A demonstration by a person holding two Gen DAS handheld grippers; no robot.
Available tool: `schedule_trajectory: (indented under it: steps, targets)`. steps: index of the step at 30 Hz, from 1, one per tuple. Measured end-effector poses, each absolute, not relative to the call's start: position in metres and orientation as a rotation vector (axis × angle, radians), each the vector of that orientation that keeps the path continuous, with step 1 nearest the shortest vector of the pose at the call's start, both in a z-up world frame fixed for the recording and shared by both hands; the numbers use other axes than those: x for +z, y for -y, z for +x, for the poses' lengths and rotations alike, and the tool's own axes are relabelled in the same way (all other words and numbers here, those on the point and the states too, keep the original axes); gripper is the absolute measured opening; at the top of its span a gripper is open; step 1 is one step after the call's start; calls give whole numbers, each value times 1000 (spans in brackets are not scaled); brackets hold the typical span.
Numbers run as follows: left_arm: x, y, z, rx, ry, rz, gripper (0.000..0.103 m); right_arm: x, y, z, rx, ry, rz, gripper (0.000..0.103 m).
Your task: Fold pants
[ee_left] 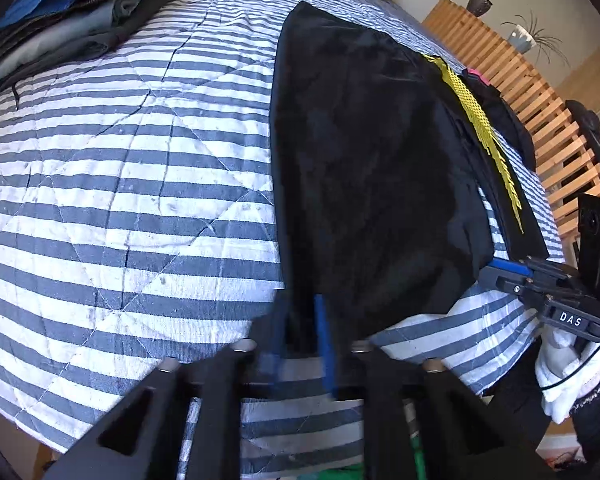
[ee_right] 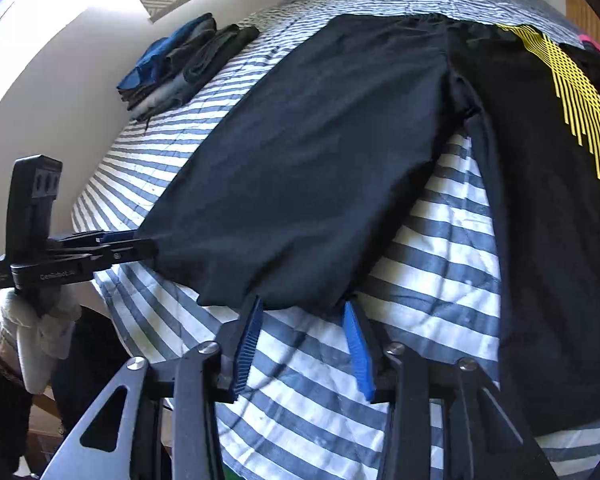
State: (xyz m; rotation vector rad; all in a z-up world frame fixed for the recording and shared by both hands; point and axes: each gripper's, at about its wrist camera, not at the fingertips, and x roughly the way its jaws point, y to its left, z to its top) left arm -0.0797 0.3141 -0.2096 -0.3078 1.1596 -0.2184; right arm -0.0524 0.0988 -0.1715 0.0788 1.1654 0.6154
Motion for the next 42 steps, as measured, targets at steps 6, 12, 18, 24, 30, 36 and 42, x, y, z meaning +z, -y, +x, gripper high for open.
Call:
schedule_trajectory:
  steps: [6, 12, 18, 24, 30, 36, 42]
  targets:
    - [-181, -324, -81, -264, -1121, -385, 4, -148, -74, -43, 753, -1231, 371, 1]
    - [-158, -325, -86, -274, -1107, -358, 6, -123, -50, -47, 730, -1191, 381, 7]
    - [-177, -316, -84, -260, -1157, -321, 6, -159, -70, -53, 649, -1207, 185, 44]
    - [-189, -316, -81, -248, -1171, -329, 5, -175, -104, -55, 617, -1167, 2, 28]
    - [-165, -327, -87, -255, -1120, -346, 5, -147, -95, -48, 718, -1225, 193, 1]
    - [-163, -324, -95, -210, -1154, -245, 13, -147, -58, -50, 742, -1383, 387, 12]
    - [-155, -299, -108, -268, -1115, -234, 14, -125, 19, -67, 517, -1180, 347, 15]
